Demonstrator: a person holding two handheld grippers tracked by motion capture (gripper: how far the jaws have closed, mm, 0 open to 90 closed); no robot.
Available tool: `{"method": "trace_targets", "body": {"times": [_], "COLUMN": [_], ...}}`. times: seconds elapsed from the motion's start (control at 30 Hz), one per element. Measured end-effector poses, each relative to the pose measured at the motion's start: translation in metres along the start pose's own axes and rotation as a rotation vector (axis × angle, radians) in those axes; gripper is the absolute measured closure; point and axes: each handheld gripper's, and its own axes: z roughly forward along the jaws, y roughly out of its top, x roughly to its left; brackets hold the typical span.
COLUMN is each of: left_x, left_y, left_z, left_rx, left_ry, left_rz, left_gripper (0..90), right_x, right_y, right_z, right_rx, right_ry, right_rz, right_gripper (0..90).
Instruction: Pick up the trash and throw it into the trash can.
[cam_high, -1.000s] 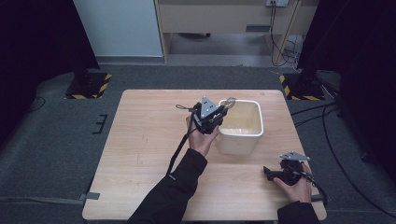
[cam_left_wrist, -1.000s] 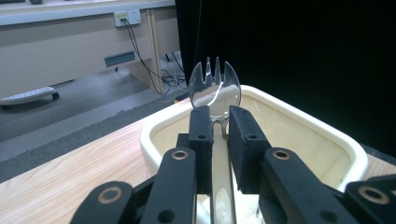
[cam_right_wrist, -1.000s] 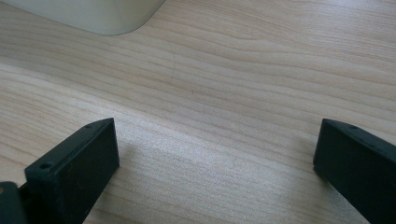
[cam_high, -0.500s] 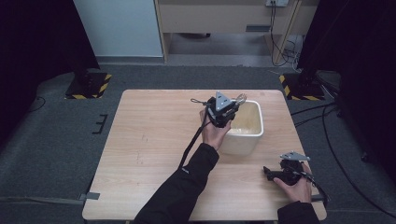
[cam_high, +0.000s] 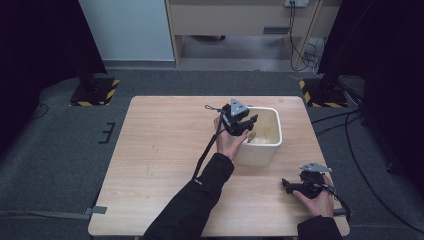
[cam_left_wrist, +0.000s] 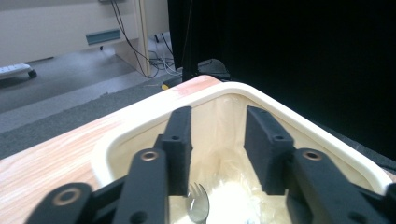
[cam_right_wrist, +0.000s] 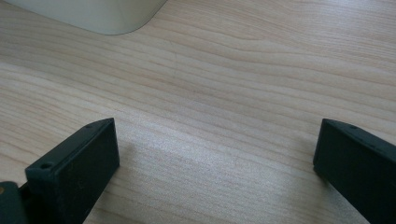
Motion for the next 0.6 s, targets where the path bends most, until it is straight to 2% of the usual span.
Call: {"method": "trace_targets", "body": {"times": [0.03, 0.07, 0.13, 0.23, 0.33, 0.47, 0.6], "left_x": [0.002, 0.002, 0.007, 0.015, 0.023, 0.032, 0.041], "left_y": [0.000, 0.000, -0.001, -0.006, -0.014, -0.030, -0.055], "left_z": [-0.007, -0.007, -0.022, -0.044, -0.066, -0.095, -0.120], "left_rx": [-0.006, -0.006, -0.015, -0.004, 0.003, 0.028, 0.067], "left_ry": [0.005, 0.005, 0.016, 0.047, 0.068, 0.096, 0.118], "left_rz": [0.007, 0.007, 0.012, 0.013, 0.017, 0.043, 0.037], "left_gripper": [56.7, 55.1, 52.4, 40.3, 36.4, 30.2, 25.5], "right_x": [0.000, 0.000, 0.000, 0.000, 0.000, 0.000, 0.000], "right_y": [0.000, 0.000, 0.000, 0.000, 0.000, 0.000, 0.000], "right_z": [0.000, 0.000, 0.000, 0.000, 0.000, 0.000, 0.000], "right_rx": [0.000, 0.000, 0.000, 0.000, 0.001, 0.000, 0.000], "right_ry": [0.000, 0.000, 0.000, 0.001, 0.000, 0.001, 0.000], "right_rz": [-0.003, -0.003, -0.002, 0.002, 0.000, 0.002, 0.003], "right_gripper": [0.4, 0.4, 0.4, 0.4, 0.4, 0.4, 0.4]}}
